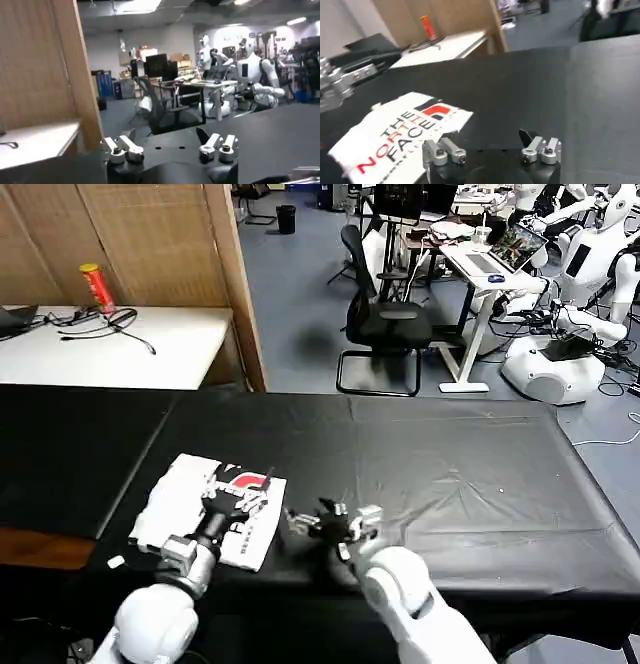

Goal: Fold and organize the clothes.

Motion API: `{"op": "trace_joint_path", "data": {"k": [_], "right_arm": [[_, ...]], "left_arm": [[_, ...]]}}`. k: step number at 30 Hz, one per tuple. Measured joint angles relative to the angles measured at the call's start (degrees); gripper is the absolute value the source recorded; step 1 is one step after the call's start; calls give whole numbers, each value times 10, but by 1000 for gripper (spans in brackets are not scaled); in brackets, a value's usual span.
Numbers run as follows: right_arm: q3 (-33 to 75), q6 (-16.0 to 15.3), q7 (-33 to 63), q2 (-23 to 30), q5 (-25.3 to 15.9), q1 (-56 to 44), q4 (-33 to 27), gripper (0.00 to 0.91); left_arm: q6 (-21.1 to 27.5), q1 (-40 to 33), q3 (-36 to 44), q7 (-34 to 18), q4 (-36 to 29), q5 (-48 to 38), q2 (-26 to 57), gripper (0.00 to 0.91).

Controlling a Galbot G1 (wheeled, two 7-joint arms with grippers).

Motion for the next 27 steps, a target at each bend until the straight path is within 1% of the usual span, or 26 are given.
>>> {"op": "trace_joint_path", "data": {"k": [1, 3, 4, 6, 7, 8, 9, 10, 11, 12, 13, 15, 17, 21, 24, 27], "right_arm": [[-7, 0, 0, 3, -4, 6, -8, 839], [-19, 0, -1, 8, -11, 18, -24, 790], [-26, 0, -2, 12, -14, 23, -31, 741], [-37, 0, -3, 17, -17, 31, -44, 692], [-42, -1, -4, 19, -18, 35, -49, 605], [-46, -1, -4, 21, -19, 38, -53, 556], [-50, -1, -5, 23, -19, 41, -58, 458], [-53, -1, -5, 25, -20, 44, -62, 400], [-55, -1, -6, 27, -21, 46, -66, 302], [-56, -1, -6, 28, -22, 47, -68, 302], [-57, 0, -7, 29, -22, 49, -73, 185], [-57, 1, -9, 30, -22, 51, -78, 98], [-56, 4, -12, 30, -27, 50, -83, 78], [-50, 5, -14, 27, -34, 43, -79, 68], [-32, 4, -14, 19, -34, 33, -67, 68], [-5, -5, -14, 3, -35, 19, -45, 78]], "left_arm": [[-1, 2, -5, 0, 0, -1, 2, 878], [-1, 5, -13, 0, 0, -2, 6, 878], [-2, 7, -15, 0, 0, -2, 7, 878], [-3, 10, -22, 0, -1, -2, 9, 878], [-3, 12, -26, 0, -2, -2, 10, 878], [-4, 13, -30, 0, -2, -2, 10, 878], [-4, 14, -32, 0, -3, -2, 11, 878], [-4, 15, -35, 0, -3, -2, 11, 878], [-4, 16, -37, 0, -4, -2, 11, 878], [-4, 17, -39, 0, -4, -2, 11, 878], [-4, 18, -41, 0, -5, -2, 11, 878], [-5, 21, -45, 0, -5, -2, 10, 878], [-6, 23, -48, 0, -4, 0, 8, 878], [-8, 26, -55, 0, -1, 0, 6, 878], [-10, 27, -61, 1, 4, -1, 3, 878], [-13, 25, -68, 1, 15, -4, 1, 878]]}}
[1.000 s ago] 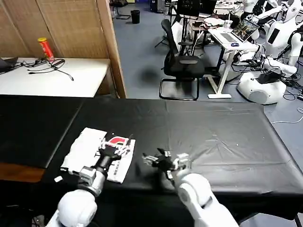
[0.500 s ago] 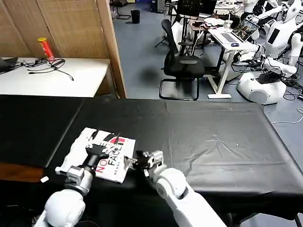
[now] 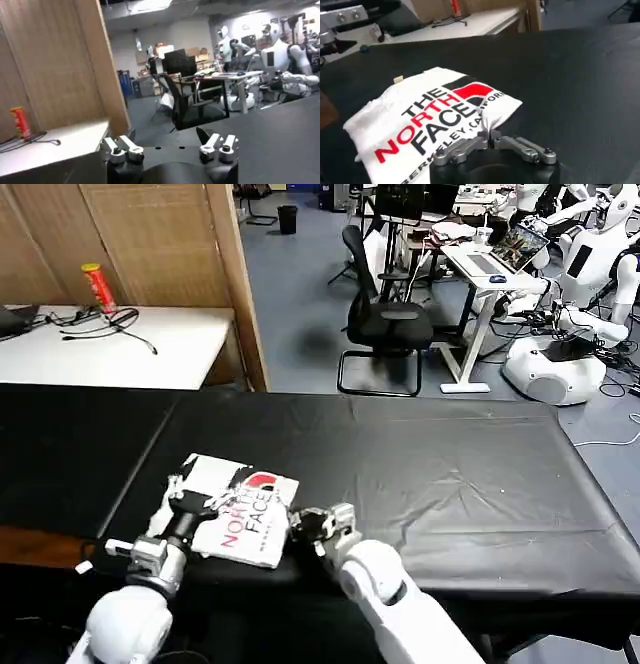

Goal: Fold and organize the clothes.

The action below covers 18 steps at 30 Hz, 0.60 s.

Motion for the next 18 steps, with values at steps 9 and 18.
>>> {"op": "trace_joint_path", "data": {"k": [9, 18], "right_arm": [[100, -36, -39, -93, -30, -38, 71, 88], [145, 17, -84, -163, -122, -51, 91, 878]], "left_arm": [[-7, -9, -5, 1, 37, -15, -2, 878], [-4, 0, -12, -5, 54, -31, -11, 878]]}}
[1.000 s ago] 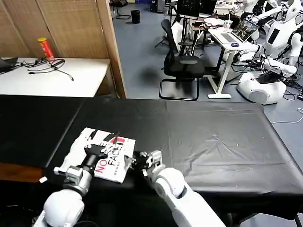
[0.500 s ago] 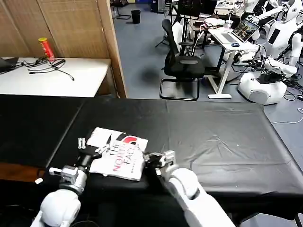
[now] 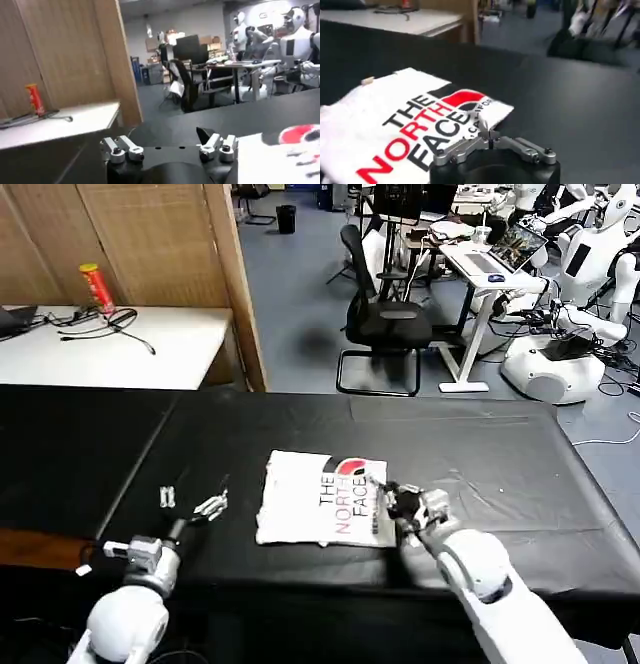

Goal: Fold and organize the clothes.

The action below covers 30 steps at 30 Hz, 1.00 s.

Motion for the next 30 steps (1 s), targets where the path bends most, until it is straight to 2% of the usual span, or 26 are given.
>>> {"op": "trace_joint_path", "data": {"k": [6, 9, 12, 15, 22, 27, 30], "right_arm": [[23, 22, -18, -25, -34, -39, 33, 878], [37, 46, -3, -26, -40, -66, 51, 878], [51, 78, 17, -22, -38, -94, 66, 878], [67, 129, 52, -14, -27, -131, 76, 878], [105, 289, 111, 6, -41, -255, 91, 878], [126, 372, 155, 9, -69, -334, 105, 878], [131, 405, 190, 12, -85, -378, 117, 878]], "left_arm": [[-13, 3, 1, -3, 1, -31, -1, 878], [-31, 7, 4, -2, 8, -31, 1, 878], [-23, 14, 4, -5, 8, -40, 1, 878], [-22, 24, 7, -23, -2, -46, -2, 878], [-25, 79, -6, -30, -41, -52, -7, 878], [-29, 138, -18, -37, -77, -45, -15, 878], [-30, 184, -28, -49, -100, -41, -22, 878]]}}
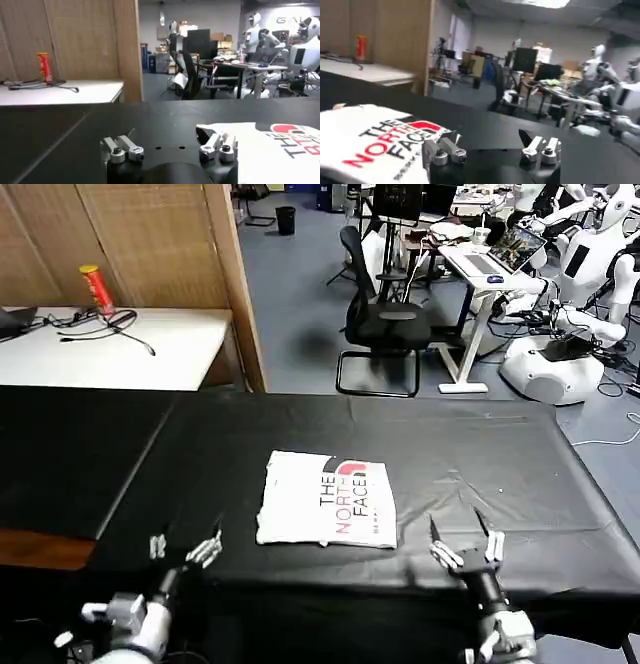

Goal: Fold and organize the clothes.

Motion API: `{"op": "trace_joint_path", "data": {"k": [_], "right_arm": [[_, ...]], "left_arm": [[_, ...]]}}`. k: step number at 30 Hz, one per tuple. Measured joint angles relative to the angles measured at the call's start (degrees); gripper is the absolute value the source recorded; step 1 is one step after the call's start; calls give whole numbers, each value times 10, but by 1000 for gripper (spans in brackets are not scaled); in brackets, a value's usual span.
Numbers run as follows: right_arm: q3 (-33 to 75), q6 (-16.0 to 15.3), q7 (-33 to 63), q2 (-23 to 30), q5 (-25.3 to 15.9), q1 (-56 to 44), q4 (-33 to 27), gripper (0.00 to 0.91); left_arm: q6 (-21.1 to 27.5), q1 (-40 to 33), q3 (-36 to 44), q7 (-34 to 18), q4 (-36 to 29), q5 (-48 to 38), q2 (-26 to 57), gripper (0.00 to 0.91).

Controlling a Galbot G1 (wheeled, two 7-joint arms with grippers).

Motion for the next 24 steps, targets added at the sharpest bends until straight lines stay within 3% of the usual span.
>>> {"op": "trace_joint_path", "data": {"k": [5, 12, 17, 24], "right_arm": [[1, 12, 49, 1, 4, -72, 23, 878], [-2, 0, 85, 12, 25, -167, 64, 878], [-3, -22, 96, 17, 35, -210, 91, 878], [-2, -21, 96, 17, 35, -227, 105, 878]], "left_arm": [[-5, 67, -22, 0, -35, 2, -2, 878], [-6, 136, -54, 0, -59, -5, 0, 878], [-8, 165, -68, 2, -63, -15, 2, 878], [-13, 181, -73, 5, -57, -16, 4, 878]]}}
